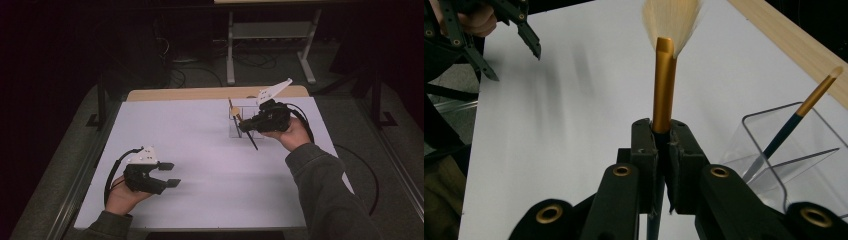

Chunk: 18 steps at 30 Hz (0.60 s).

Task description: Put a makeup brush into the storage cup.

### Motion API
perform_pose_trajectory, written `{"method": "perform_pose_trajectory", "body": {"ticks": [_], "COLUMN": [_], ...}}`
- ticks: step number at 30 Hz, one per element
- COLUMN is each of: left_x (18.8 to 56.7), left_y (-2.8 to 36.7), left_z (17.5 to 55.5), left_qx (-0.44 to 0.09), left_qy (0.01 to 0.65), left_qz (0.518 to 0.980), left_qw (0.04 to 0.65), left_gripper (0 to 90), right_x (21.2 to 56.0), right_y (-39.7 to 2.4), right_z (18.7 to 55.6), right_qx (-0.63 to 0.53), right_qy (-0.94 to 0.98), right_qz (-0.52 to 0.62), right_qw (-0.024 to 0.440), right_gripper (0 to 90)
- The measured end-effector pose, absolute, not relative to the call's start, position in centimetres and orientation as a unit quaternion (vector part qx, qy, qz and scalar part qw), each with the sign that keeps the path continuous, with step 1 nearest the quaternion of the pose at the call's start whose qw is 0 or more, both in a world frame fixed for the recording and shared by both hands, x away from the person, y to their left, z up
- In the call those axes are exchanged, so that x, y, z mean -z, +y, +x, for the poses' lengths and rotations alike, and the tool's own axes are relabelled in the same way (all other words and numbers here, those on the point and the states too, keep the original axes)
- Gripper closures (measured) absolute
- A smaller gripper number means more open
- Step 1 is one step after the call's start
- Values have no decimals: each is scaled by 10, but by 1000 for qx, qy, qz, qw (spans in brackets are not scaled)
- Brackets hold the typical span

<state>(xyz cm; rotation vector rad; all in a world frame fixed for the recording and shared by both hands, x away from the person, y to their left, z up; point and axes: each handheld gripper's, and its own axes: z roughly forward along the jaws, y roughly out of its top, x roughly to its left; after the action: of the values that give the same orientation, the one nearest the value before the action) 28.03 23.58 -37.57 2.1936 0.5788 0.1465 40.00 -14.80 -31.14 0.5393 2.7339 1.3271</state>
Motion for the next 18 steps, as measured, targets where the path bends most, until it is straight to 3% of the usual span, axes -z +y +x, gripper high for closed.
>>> {"method": "perform_pose_trajectory", "body": {"ticks": [18], "left_x": [374], "left_y": [241], "left_z": [278], "left_qx": [-61], "left_qy": [235], "left_qz": [872], "left_qw": [424], "left_gripper": [384], "right_x": [305], "right_y": [-154], "right_z": [419], "right_qx": [-441], "right_qy": [876], "right_qz": [191], "right_qw": [37], "right_gripper": [825]}}
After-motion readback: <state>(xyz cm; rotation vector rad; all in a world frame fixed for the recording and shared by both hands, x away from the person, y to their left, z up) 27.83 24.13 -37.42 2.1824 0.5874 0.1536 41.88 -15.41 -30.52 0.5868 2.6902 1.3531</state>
